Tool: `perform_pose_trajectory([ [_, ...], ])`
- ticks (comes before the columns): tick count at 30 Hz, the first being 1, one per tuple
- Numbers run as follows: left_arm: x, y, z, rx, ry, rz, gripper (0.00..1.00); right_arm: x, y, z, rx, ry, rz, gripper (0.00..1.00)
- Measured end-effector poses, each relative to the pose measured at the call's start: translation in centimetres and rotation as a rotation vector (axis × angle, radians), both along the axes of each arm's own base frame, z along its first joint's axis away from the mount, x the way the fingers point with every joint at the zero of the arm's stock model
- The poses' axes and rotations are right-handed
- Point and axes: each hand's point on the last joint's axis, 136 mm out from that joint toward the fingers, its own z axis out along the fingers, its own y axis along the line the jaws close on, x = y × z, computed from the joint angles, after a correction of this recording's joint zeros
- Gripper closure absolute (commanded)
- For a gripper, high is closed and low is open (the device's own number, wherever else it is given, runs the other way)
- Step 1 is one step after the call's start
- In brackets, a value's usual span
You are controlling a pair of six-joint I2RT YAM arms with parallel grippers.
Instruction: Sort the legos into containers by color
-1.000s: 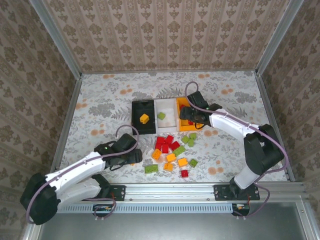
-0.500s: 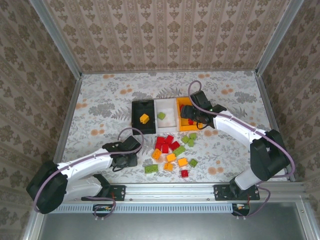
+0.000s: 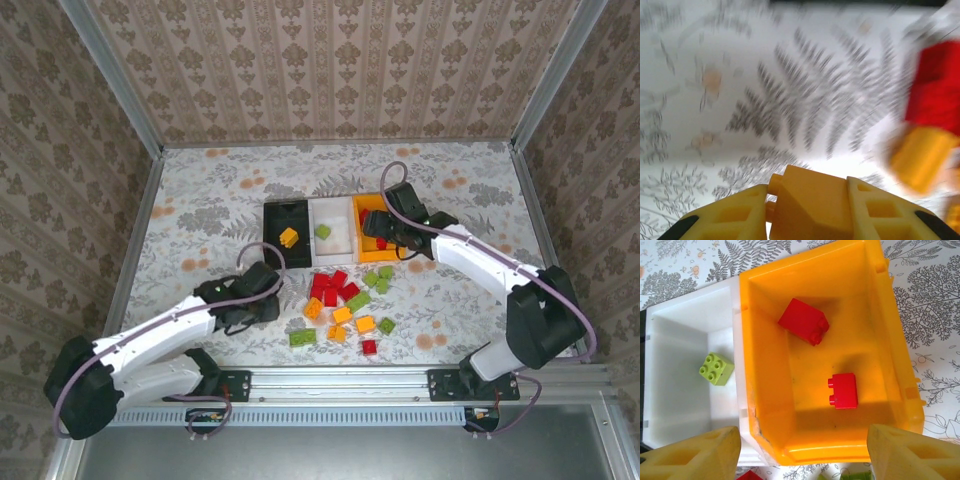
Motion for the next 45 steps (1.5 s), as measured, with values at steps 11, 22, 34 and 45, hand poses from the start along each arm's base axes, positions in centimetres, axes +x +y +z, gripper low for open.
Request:
perform_pose_trajectory([
  [11, 13.0, -3.7, 4.8, 0.038, -0.164, 0.009, 0.75, -2.0, -1.1, -0.2, 0.009, 0.001, -0.01, 0.31],
  [22, 18.4, -4.9, 1.1, 0.124, -0.116, -0.016, 0.47, -4.2, -2.1, 0.4, 0.02, -0.019, -0.009, 0.3],
  [34, 17.2, -6.7, 7.3, 0.009, -0.244, -0.059, 0.0, -6.5, -2.4, -1.1, 0.031, 0.027, 0.025, 0.29],
  [45, 8.3, -8.0, 9.1, -0.128, -0.321, -0.175, 0.0, -9.7, -0.2, -5.7, 0.004, 0.155, 0.151, 0.35],
])
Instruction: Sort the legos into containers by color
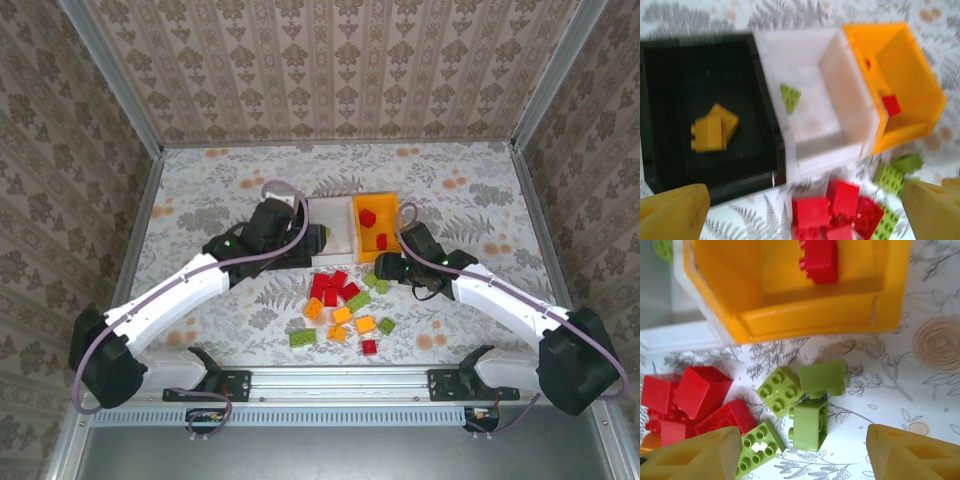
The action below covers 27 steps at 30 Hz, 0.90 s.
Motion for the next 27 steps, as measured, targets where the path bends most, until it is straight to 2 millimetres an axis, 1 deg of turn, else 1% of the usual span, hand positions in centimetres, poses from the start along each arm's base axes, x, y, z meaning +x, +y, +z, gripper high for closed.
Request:
perform_pose_trajectory([
  [2, -1.5, 0.8, -2.1, 0.017, 0.034, 0.002, 0.0, -0.2, 0.5, -1.1, -0.012, 0.024, 0.021, 0.37],
  [5, -3.1, 2.1, -4.4, 0.024, 0.065, 0.023, 0.0, -0.3, 1.0, -2.6, -0.027, 0.053, 0.034, 0.41],
  [8, -4.0, 3.4, -5.6, 0.016, 0.08, 0.055, 0.0, -0.1, 1.0, -3.9, -0.048, 0.078, 0.026, 0.46],
  [11, -4.5, 4.0, -6.1, 0.005, 0.088, 0.076, 0.0, -0.1, 0.7, -5.5, -0.075, 0.112, 0.01, 0.52],
  [13, -4.7, 4.3, -6.3, -0.001, 0.091, 0.087, 0.0, -0.1, 0.7, -6.0, -0.079, 0.12, 0.005, 0.55],
  [16, -4.9, 4.6, -6.5, -0.008, 0.091, 0.099, 0.0, 0.4, 1.1, -5.9, -0.067, 0.102, 0.001, 0.65],
  [21, -4.9, 4.8, -6.6, -0.009, 0.092, 0.111, 0.0, 0.8, 1.3, -5.6, -0.056, 0.079, 0.0, 0.75],
  [25, -5.0, 4.9, -6.8, -0.007, 0.097, 0.117, 0.0, 0.0, 0.5, -5.3, -0.068, 0.079, 0.0, 0.8],
  [27, -5.0, 5.0, -6.9, -0.006, 0.097, 0.118, 0.0, -0.7, 0.1, -4.6, -0.067, 0.073, -0.001, 0.81],
])
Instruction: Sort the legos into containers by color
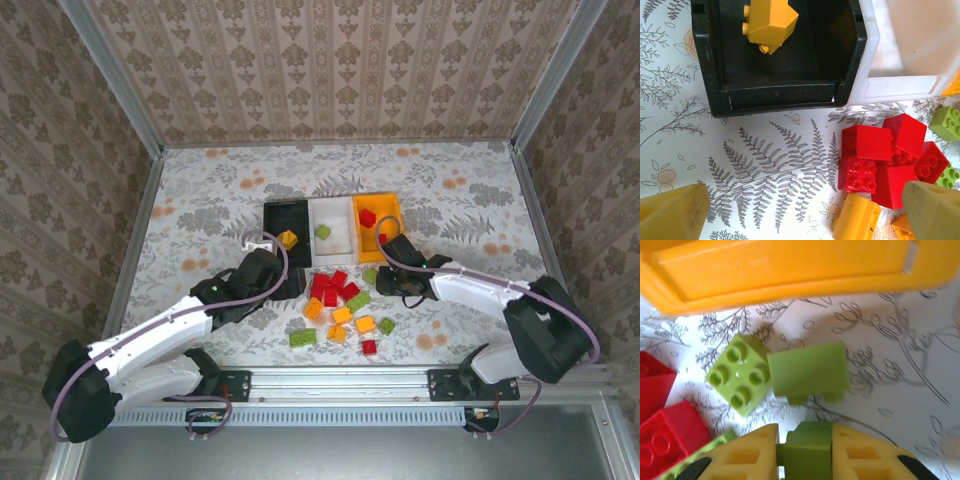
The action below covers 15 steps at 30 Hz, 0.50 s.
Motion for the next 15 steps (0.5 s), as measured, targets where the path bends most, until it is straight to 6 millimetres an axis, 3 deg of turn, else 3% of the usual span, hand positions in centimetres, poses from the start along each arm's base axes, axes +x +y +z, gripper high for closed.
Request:
perform_pose_trajectory([
  [7, -0.3, 0.3, -0.8, 0.01, 0.012, 0.002, 0.0, -0.8, -0.1, 5.9, 0.072, -0.102, 0.041, 0.81],
  [12, -0.7, 0.7, -1.5, 0.025, 0.026, 0.002, 0.0, 0.8, 2.8, 10.7, 0.132, -0.166, 0.115, 0.81],
  [15, -1.0, 1.0, -1.3, 0.006, 0.019, 0.004, 0.0, 3.0, 5.4, 12.6, 0.151, -0.197, 0.153, 0.81],
])
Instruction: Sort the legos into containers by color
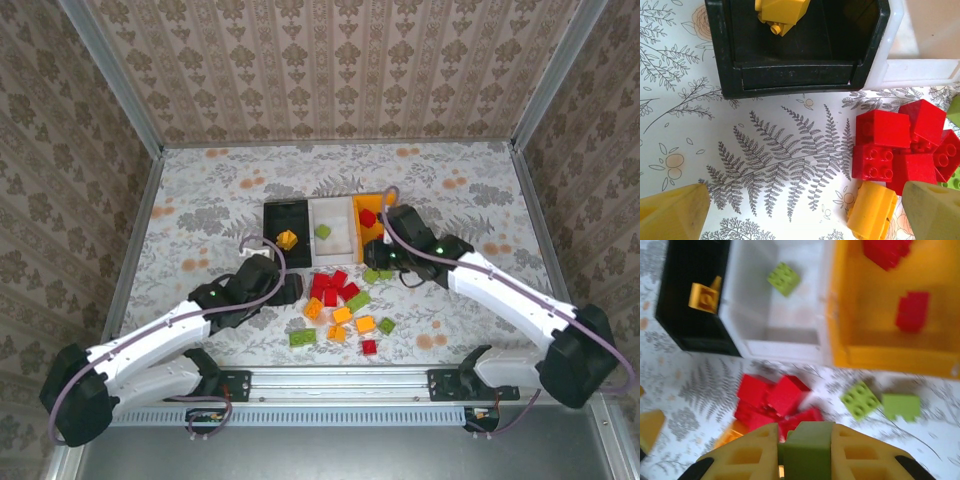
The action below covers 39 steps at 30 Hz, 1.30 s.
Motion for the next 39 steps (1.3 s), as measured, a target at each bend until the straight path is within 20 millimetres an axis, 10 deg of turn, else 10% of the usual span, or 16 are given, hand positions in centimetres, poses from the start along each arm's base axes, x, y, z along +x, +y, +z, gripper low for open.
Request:
perform_pose_trajectory([
  [15, -1.7, 0.4, -0.2, -0.031, 0.032, -0.031, 0.0, 11.3, 7.1, -6.7, -0.152, 0.052, 0.001, 0.68],
  [22, -2.3, -0.4, -1.8, 0.004, 0.086, -0.078, 0.02, 11.8, 7.4, -7.1, -0.155, 0.06, -0.005, 0.36],
  [39, -4.7, -6.4, -6.7, 0.296, 0.223, -0.372, 0.22, 8.9, 2.4, -2.7, -0.077, 0.001, -0.09, 0.32],
])
